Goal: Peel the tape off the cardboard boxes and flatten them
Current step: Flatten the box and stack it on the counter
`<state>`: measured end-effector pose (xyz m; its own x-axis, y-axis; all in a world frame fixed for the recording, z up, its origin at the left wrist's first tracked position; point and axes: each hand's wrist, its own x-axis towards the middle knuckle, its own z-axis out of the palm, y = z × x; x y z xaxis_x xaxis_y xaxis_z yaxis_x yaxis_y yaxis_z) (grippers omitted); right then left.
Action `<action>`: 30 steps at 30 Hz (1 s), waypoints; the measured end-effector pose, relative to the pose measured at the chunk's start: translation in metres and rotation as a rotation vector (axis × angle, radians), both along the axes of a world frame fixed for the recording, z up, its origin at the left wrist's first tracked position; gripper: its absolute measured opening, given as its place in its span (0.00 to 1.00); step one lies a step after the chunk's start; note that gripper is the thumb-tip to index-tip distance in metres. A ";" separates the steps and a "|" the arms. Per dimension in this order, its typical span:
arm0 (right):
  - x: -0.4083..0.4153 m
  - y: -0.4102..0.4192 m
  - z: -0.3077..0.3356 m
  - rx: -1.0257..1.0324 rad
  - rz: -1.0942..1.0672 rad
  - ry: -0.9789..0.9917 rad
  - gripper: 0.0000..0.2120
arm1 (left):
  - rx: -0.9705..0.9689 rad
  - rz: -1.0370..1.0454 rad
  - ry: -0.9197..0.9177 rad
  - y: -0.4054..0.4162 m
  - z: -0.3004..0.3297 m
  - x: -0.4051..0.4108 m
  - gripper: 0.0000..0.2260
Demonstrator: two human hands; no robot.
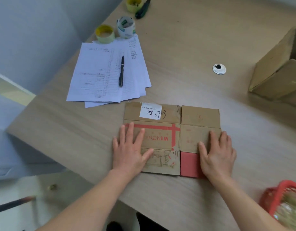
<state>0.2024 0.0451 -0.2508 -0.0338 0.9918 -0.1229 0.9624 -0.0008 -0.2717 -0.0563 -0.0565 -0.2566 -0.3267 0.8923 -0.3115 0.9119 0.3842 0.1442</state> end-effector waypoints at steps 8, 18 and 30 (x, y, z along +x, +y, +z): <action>-0.039 -0.067 0.024 -0.081 -0.073 0.171 0.27 | 0.155 0.340 -0.275 -0.102 0.022 -0.015 0.36; -0.116 -0.178 0.043 -0.472 -0.175 0.434 0.25 | 0.374 0.911 -0.538 -0.281 0.065 -0.099 0.18; -0.291 -0.273 0.093 -0.386 0.524 0.570 0.31 | 0.529 1.203 -0.186 -0.445 0.122 -0.195 0.30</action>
<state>-0.0888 -0.2284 -0.1577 -0.6337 0.7236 -0.2735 0.5818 0.2128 -0.7850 -0.2518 -0.5018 -0.1347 -0.9840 0.1050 -0.1442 -0.0049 0.7922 0.6102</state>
